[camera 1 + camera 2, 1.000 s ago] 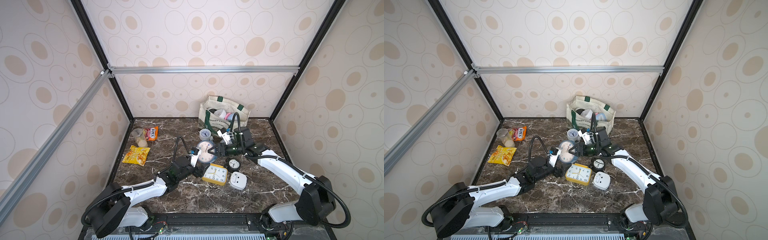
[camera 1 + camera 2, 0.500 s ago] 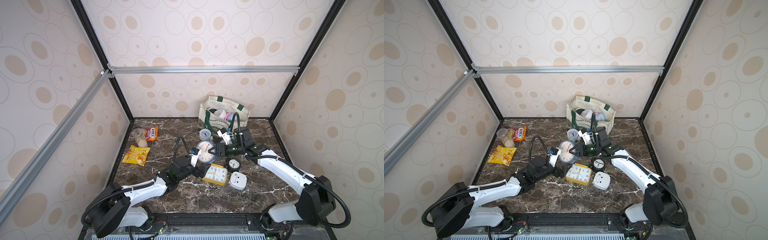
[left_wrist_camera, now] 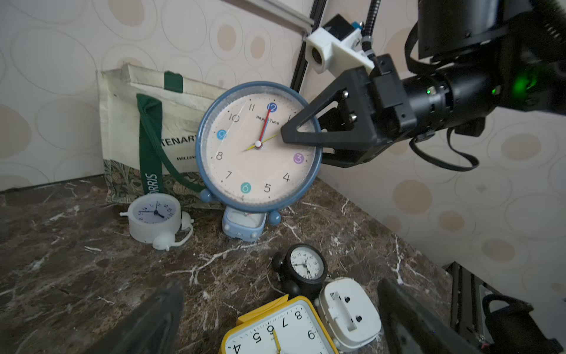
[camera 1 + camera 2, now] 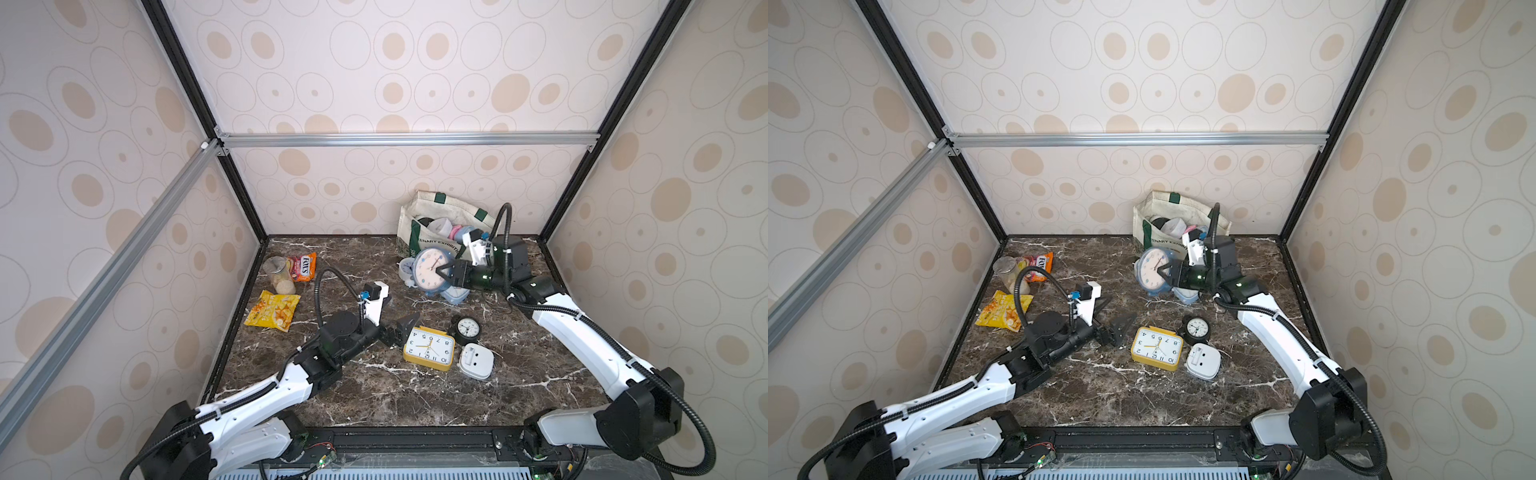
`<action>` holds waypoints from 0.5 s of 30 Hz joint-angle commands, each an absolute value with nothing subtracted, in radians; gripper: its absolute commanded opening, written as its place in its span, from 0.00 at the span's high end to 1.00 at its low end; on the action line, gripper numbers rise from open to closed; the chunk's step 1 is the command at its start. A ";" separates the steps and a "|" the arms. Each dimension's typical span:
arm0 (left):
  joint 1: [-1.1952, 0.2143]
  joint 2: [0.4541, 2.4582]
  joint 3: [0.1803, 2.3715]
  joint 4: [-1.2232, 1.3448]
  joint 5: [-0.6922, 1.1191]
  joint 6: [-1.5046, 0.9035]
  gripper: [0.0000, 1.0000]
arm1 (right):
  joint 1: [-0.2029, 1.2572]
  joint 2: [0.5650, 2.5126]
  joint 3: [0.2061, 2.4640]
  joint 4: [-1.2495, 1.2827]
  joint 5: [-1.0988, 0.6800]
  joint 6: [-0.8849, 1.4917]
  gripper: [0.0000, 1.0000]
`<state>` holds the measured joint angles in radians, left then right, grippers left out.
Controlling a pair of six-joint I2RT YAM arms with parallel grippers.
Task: Put the alarm clock into the canvas bag
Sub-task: Pick up the alarm from the center of the board, then place the alarm at the canvas bag.
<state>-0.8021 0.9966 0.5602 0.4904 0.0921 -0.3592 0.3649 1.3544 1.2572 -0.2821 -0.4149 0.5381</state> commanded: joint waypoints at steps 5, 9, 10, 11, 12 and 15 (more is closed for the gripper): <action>-0.797 0.859 0.485 0.432 0.000 -0.388 0.02 | 0.355 1.467 1.515 -0.237 0.012 0.509 0.90; -0.796 0.793 0.451 0.409 -0.016 -0.400 0.02 | 0.354 1.644 1.682 -0.240 0.140 0.483 0.94; -0.796 0.776 0.445 0.404 -0.018 -0.402 0.02 | 0.354 1.683 1.716 -0.241 0.168 0.472 0.94; -0.796 0.759 0.438 0.398 -0.019 -0.402 0.02 | 0.354 1.727 1.752 -0.247 0.192 0.466 0.94; -0.796 0.745 0.433 0.390 -0.023 -0.405 0.02 | 0.350 1.767 1.787 -0.248 0.203 0.457 0.95; -0.797 0.713 0.421 0.367 -0.030 -0.414 0.02 | 0.350 1.859 1.843 -0.218 0.246 0.427 0.95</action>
<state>-0.7982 0.7433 0.4225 0.3962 -0.0082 -0.3931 0.3534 1.8072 1.7916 -0.2451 0.1425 0.4698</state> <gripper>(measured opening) 0.984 0.425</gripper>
